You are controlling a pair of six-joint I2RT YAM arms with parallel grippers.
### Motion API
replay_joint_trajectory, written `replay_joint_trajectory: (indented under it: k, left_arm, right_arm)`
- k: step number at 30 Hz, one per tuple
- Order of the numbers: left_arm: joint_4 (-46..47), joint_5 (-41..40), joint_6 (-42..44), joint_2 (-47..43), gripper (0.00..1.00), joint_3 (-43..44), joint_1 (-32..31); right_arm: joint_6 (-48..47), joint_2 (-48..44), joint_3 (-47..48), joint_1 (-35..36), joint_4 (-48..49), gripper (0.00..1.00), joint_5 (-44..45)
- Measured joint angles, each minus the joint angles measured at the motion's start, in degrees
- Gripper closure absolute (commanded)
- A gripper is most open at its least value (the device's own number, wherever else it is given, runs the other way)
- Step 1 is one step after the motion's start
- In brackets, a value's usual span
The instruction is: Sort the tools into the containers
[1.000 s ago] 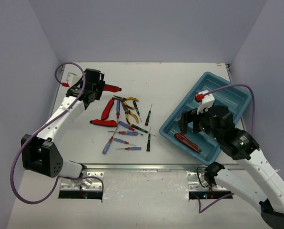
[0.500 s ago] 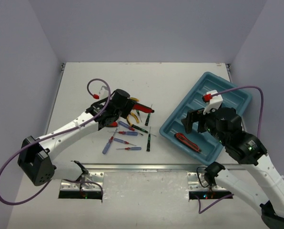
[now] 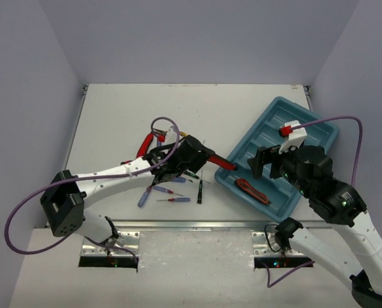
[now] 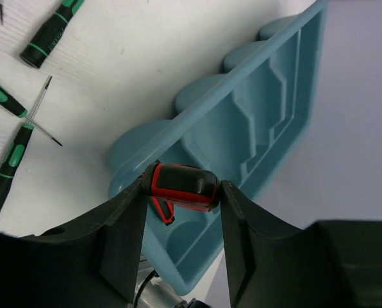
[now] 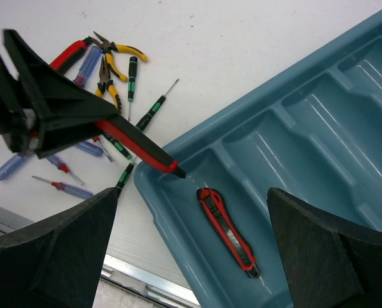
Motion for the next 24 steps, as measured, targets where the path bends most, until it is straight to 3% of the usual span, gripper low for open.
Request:
replay_joint_trajectory:
  k: [9,11,19,24]
  left_arm:
    - [4.20,1.83,0.40,11.87,1.00,6.69,-5.27]
    - [5.08,2.56,0.55,12.99,0.94,7.68,-6.63]
    - [9.67,5.73,1.98,16.72,0.19,9.21,-10.35]
    - [10.70,6.72,3.21,17.28,0.02,9.87,-11.15]
  right_arm:
    - [0.05,-0.64,1.65,0.00,-1.65,0.01,0.23]
    - [0.03,-0.64,1.66,0.00,-1.89,0.01,0.27]
    - [-0.34,-0.65,1.66,0.00,-2.11,0.01,0.79]
    - [-0.52,-0.64,1.66,0.00,-2.32,0.01,1.17]
